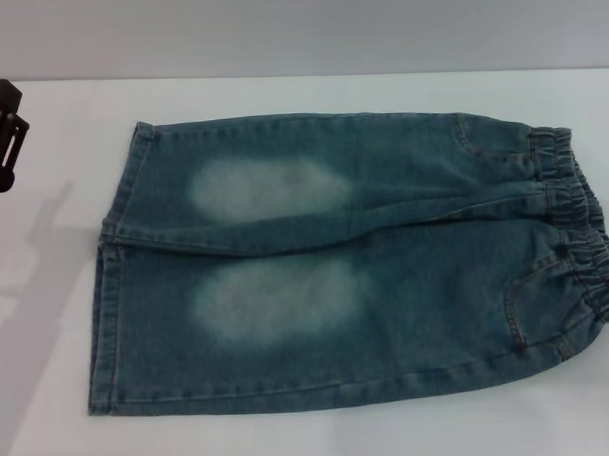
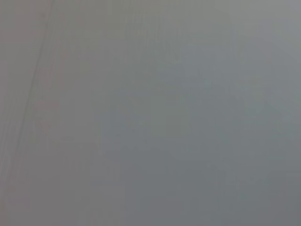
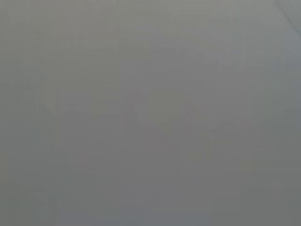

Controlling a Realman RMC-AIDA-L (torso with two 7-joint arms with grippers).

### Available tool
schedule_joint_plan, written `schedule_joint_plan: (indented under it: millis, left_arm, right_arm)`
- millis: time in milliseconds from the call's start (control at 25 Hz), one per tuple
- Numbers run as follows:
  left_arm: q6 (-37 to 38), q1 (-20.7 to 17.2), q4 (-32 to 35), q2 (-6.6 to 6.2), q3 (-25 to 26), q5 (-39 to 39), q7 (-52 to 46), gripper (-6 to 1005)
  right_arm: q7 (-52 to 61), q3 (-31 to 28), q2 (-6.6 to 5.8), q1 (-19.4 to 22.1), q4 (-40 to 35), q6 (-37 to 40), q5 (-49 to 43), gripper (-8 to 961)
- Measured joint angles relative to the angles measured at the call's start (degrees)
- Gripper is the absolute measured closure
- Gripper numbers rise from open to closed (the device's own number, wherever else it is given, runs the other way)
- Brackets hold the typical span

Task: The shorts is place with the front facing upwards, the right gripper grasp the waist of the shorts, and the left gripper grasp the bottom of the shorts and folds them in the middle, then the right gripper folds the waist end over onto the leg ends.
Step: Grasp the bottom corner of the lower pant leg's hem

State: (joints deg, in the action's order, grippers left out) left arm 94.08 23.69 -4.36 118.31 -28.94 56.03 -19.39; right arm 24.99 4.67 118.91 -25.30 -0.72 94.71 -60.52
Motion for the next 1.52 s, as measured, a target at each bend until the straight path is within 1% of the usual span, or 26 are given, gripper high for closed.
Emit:
schedule_joint_plan:
  millis: [80,240,280,360,400,440,480,520,600,680,720,760,800,840,880,960,1000,1080,1120,1160,1240,1320,1520]
  left_arm:
    - [0.00,0.00,0.00,0.00,0.00,0.00,0.00,277]
    - [0.25,-0.01,2.58,-0.23,-3.48,0.23,-5.77,277]
    - [0.25,-0.01,2.58,-0.23,-3.48,0.23,-5.77,277]
    - [-0.76,-0.33,9.83,-0.67,-10.30,0.27,-17.99,277]
    - [-0.76,-0.33,9.83,-0.67,-10.30,0.27,-17.99,277]
    - [-1.70,-0.71,13.93,-1.14,-13.58,0.23,-23.76,277]
    - [-1.70,-0.71,13.93,-1.14,-13.58,0.23,-23.76,277]
    - [-6.43,-1.51,22.32,-2.87,-20.40,1.03,-37.98,277]
    - [-9.85,-1.58,27.78,-5.55,-24.94,4.56,-50.04,277]
    - [-9.85,-1.58,27.78,-5.55,-24.94,4.56,-50.04,277]
    - [-10.90,-1.39,30.77,-7.28,-26.55,8.20,-57.29,277]
    - [-10.90,-1.39,30.77,-7.28,-26.55,8.20,-57.29,277]
    - [-10.38,-0.93,36.01,-10.71,-27.01,16.89,-71.39,277]
    - [-8.48,-0.72,40.02,-13.14,-26.73,23.56,-82.91,277]
    - [-8.48,-0.72,40.02,-13.14,-26.73,23.56,-82.91,277]
    - [-5.29,-0.48,43.03,-15.23,-25.99,29.81,-92.56,277]
    - [-3.83,-0.35,43.71,-15.80,-25.36,32.02,-95.60,277]
    - [-3.83,-0.35,43.71,-15.80,-25.36,32.02,-95.60,277]
    - [-2.45,-0.18,44.15,-16.26,-24.40,33.94,-97.82,277]
    - [0.00,0.12,44.40,-16.44,-21.47,37.13,-100.01,277]
    - [1.49,0.22,44.13,-16.02,-17.85,38.81,-100.06,277]
    - [2.33,0.19,43.94,-15.84,-16.94,39.07,-99.83,277]
    - [4.64,-0.80,43.80,-15.68,-16.85,39.16,-100.14,277]
  right_arm:
    - [-0.01,-0.06,0.00,0.27,-0.03,-0.60,0.07,413]
    - [-0.03,0.25,-0.07,0.52,-0.11,-2.68,-0.08,414]
    - [-0.03,0.26,-0.08,0.52,-0.13,-3.34,-0.13,414]
    - [-0.03,0.36,-0.09,0.52,-0.15,-4.44,-0.23,414]
    - [-0.03,0.46,-0.09,0.55,-0.16,-5.22,-0.33,414]
    - [-0.03,0.47,-0.09,0.61,-0.16,-5.59,-0.37,414]
    - [-0.03,0.47,-0.09,0.61,-0.16,-5.59,-0.37,414]
    - [-0.03,0.51,-0.09,0.70,-0.16,-6.11,-0.45,414]
    - [-0.03,0.51,-0.09,0.92,-0.16,-7.31,-0.51,414]
    - [-0.03,0.51,-0.09,1.25,-0.16,-8.76,-0.52,414]
    - [-0.03,0.52,-0.09,1.43,-0.17,-9.52,-0.53,414]
    - [-0.03,0.51,-0.09,1.60,-0.16,-10.25,-0.54,414]
    - [-0.03,0.51,-0.09,1.73,-0.18,-10.94,-0.54,414]
    - [-0.03,0.51,-0.09,1.88,-0.27,-11.58,-0.55,414]
    - [-0.03,0.51,-0.09,2.04,-0.40,-12.29,-0.56,414]
    - [-0.03,0.50,-0.09,2.24,-0.65,-13.28,-0.56,414]
    - [-0.03,0.51,-0.09,2.32,-0.78,-13.76,-0.56,414]
    - [-0.03,0.51,-0.09,2.38,-1.09,-14.64,-0.56,414]
    - [-0.03,0.50,-0.09,2.38,-1.20,-14.98,-0.56,414]
    - [-0.03,0.51,-0.09,2.35,-1.24,-15.28,-0.57,414]
    - [-0.03,0.51,-0.09,2.23,-1.33,-15.66,-0.56,414]
    - [-0.03,0.51,-0.09,2.14,-1.42,-15.71,-0.57,414]
    - [-0.03,0.51,-0.13,1.76,-1.77,-16.24,-0.56,413]
